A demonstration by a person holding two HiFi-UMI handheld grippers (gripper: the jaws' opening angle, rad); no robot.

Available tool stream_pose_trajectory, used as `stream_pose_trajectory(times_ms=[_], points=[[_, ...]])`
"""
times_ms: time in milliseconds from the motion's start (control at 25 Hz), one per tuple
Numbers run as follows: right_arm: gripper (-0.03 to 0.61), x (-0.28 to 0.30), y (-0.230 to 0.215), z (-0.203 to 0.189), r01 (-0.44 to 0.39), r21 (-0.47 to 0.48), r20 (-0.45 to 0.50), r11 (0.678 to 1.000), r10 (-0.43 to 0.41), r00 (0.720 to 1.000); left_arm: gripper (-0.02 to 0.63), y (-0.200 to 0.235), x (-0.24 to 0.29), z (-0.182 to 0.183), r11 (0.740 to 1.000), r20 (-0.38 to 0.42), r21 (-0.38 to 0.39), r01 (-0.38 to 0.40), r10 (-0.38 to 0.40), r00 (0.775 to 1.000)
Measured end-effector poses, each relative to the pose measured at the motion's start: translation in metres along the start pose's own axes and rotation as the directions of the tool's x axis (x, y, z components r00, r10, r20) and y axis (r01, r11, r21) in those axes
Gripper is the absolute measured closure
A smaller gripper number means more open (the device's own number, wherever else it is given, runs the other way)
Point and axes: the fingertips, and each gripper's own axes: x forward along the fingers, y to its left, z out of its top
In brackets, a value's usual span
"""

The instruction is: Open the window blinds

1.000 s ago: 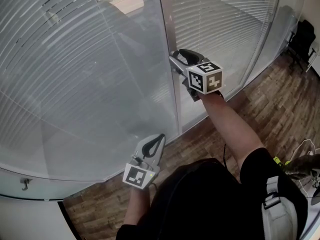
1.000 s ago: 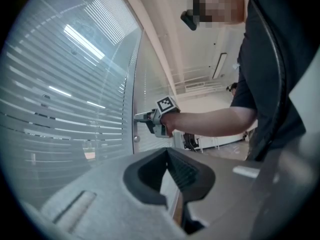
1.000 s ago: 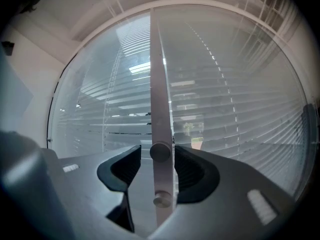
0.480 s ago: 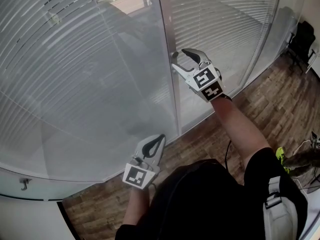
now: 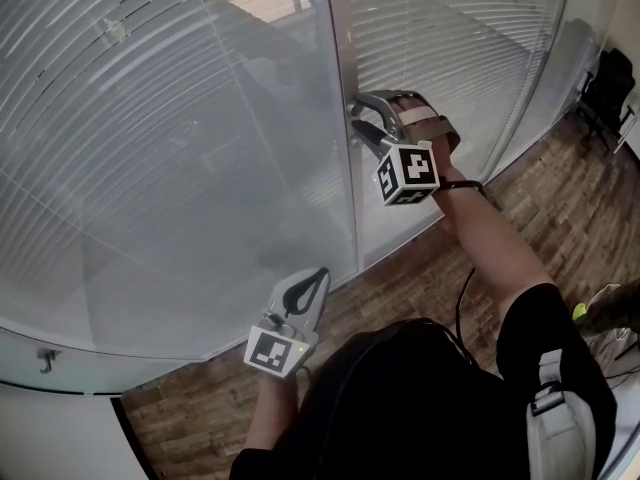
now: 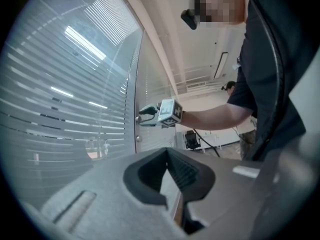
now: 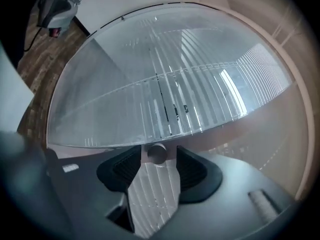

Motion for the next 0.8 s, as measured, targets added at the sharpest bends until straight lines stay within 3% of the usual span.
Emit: stream_pose_trajectory(times_ms=[360,520,800], points=[[0.381,0.0035,-0.0022,0.0012,-0.001,-0.034,-0.005,0.999,0.001,1.0,0.609,0.0013,-0.0038,-0.0001,1.0,0.001,0.0,-0.014,0.014,1.0],[0.448,0.0062,0.0022,-0.0026,-0.019,-0.076,-0.026,0.997,0.017,1.0,0.609,-0.0001,-0.0041,0.0,1.0,0.0,0.002,-0.015,0.015,1.0],[0.451,0.0063,0.0011,-0.0016,-0.012,-0.061,-0.03,0.998,0.01,0.999,0.609,0.0,-0.006,0.0014,1.0,0.006,0.004,-0.018,0.018,1.0]])
